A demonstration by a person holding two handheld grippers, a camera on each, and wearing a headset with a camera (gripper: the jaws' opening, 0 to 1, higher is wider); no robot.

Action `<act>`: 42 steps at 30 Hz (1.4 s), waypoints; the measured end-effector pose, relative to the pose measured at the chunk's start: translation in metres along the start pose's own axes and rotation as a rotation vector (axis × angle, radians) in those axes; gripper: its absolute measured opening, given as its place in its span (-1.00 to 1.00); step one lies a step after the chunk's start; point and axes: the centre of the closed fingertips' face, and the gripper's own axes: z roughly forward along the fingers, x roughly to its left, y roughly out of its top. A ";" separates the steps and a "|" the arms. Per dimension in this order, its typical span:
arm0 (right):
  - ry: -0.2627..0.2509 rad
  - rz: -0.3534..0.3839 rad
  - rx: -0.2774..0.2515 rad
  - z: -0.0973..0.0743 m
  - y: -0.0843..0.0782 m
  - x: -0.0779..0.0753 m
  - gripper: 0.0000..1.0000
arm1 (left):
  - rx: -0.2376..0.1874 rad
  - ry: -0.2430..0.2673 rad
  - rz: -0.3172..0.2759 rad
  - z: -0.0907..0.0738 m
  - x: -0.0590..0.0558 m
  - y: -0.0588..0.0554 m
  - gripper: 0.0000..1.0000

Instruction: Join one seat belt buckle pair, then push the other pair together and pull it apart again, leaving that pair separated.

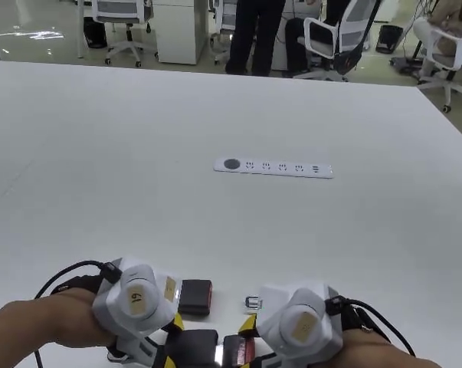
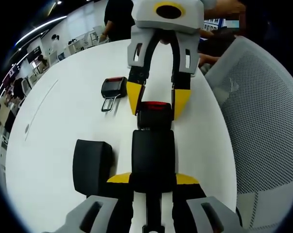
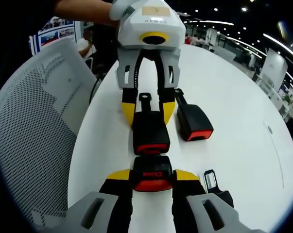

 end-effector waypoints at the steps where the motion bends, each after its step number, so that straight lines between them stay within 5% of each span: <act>1: -0.002 0.002 0.002 0.000 0.000 0.000 -0.49 | 0.000 0.000 -0.002 0.000 0.000 0.000 -0.40; 5: -0.045 0.018 0.018 -0.004 0.001 -0.003 -0.48 | 0.022 -0.004 -0.004 0.000 0.000 -0.001 -0.40; 42: -0.012 -0.074 -0.022 -0.003 0.000 0.000 -0.40 | 0.039 -0.010 0.043 -0.001 0.004 -0.003 -0.34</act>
